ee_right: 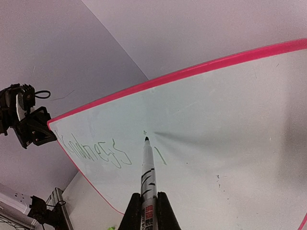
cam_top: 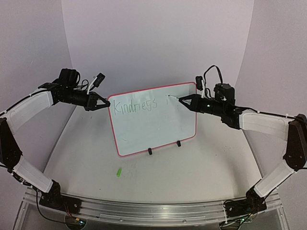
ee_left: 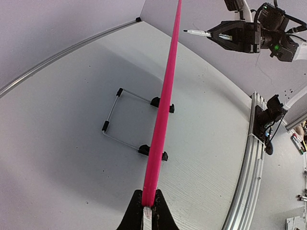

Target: Write a sentence on the whiteboard

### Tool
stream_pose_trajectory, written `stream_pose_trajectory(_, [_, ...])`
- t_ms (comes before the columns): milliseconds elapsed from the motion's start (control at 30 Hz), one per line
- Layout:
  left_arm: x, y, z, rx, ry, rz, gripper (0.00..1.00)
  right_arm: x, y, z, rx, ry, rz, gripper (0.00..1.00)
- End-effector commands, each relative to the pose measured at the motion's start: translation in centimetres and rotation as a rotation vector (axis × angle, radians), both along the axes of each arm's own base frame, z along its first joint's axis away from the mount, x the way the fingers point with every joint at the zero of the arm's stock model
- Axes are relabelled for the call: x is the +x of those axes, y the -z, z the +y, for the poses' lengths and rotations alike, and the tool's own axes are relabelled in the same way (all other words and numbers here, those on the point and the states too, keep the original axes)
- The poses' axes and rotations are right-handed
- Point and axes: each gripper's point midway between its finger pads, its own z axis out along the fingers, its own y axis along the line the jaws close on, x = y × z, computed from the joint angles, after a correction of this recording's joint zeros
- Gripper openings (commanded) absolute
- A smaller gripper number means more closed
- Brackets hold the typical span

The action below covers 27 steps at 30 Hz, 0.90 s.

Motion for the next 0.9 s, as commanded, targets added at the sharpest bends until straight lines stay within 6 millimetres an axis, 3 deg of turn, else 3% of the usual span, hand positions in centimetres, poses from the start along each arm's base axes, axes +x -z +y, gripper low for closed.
stream_pose_trajectory(0, [-0.4,-1.5,-0.3,-0.02,0.023,-0.058,0.0,-0.1,-1.0,-0.7,0.009,0.027,-0.039,0.0])
stream_pose_trajectory(633, [-0.5,-1.5,-0.3,-0.018,0.024,-0.058,0.0,1.5,-0.6,0.1,0.002,0.025,-0.032,0.0])
stream_pose_trajectory(867, [-0.5,-1.5,-0.3,-0.018,0.024,-0.058,0.0,1.6,-0.6,-0.8,-0.007,0.081,-0.038,0.0])
